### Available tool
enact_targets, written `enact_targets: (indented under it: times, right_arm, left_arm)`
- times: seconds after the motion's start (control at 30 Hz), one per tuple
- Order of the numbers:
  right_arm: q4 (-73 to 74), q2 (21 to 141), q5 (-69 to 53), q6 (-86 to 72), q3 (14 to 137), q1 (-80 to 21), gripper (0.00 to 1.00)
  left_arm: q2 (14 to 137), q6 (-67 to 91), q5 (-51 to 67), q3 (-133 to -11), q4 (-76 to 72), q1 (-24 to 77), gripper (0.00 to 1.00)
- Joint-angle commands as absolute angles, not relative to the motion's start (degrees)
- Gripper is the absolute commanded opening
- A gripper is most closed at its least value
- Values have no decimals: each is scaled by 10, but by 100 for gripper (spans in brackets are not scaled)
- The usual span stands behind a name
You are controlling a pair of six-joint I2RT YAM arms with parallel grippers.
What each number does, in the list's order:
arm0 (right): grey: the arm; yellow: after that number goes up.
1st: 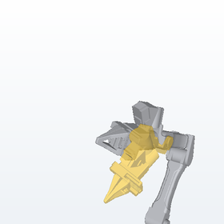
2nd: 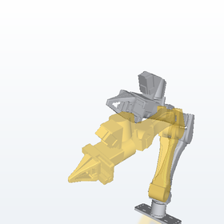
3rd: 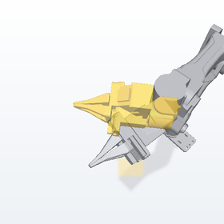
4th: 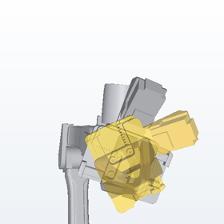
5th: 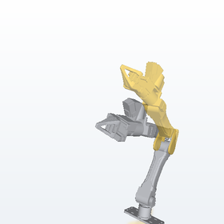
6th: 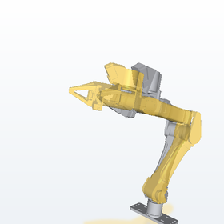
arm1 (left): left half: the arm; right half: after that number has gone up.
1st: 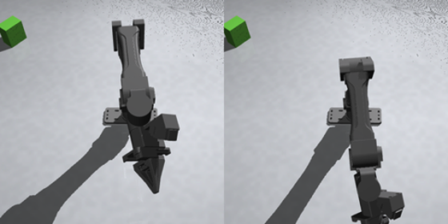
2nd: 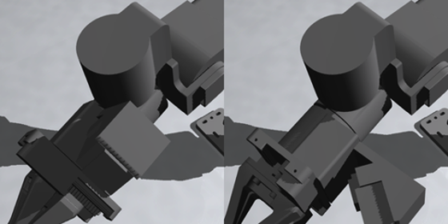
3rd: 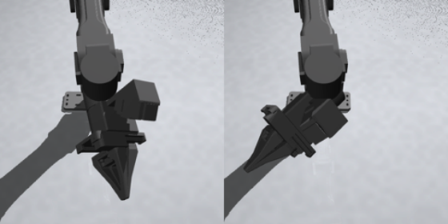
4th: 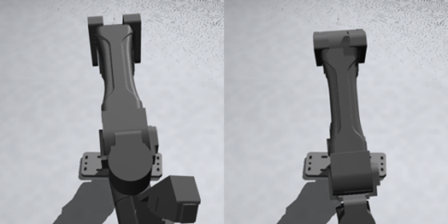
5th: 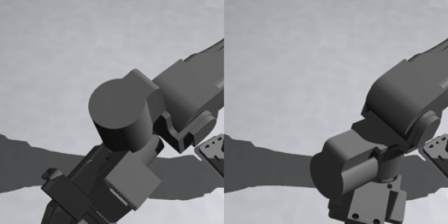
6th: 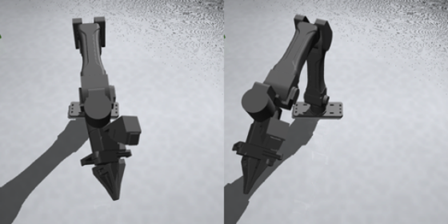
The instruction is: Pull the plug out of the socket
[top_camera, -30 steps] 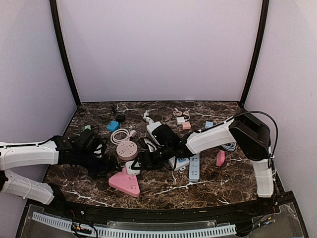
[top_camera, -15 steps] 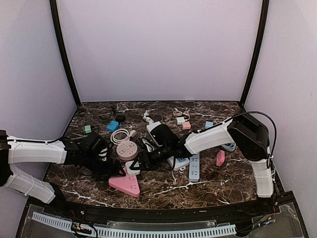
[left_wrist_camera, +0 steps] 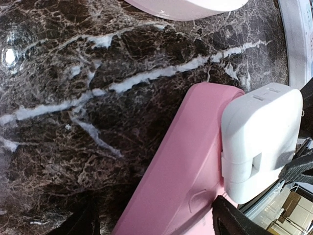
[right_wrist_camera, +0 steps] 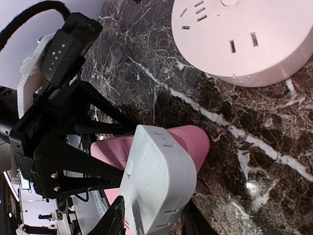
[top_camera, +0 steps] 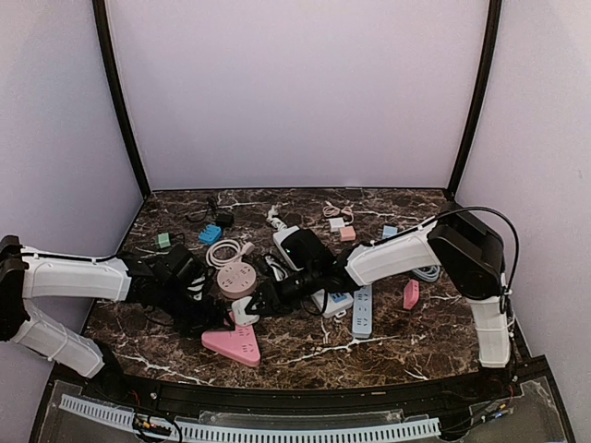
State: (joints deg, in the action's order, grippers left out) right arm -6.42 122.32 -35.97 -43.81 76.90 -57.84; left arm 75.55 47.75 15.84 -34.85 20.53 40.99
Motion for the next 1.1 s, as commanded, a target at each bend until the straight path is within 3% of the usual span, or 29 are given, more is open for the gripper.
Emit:
enact_targets:
  times: [0.0, 0.53, 0.8, 1.07]
  right_arm:
    - [-78, 1199, -358, -439, 768, -589, 33]
    - [-82, 1240, -390, -455, 804, -589, 29]
    - [-79, 1258, -410, -458, 821, -590, 26]
    - [-85, 1261, -416, -467, 816, -584, 10]
  left_arm:
    - [762, 468, 143, -355, 247, 407, 78]
    - [773, 466, 147, -353, 238, 408, 74]
    - [785, 457, 148, -364, 243, 408, 67]
    - [783, 459, 151, -364, 249, 408, 55]
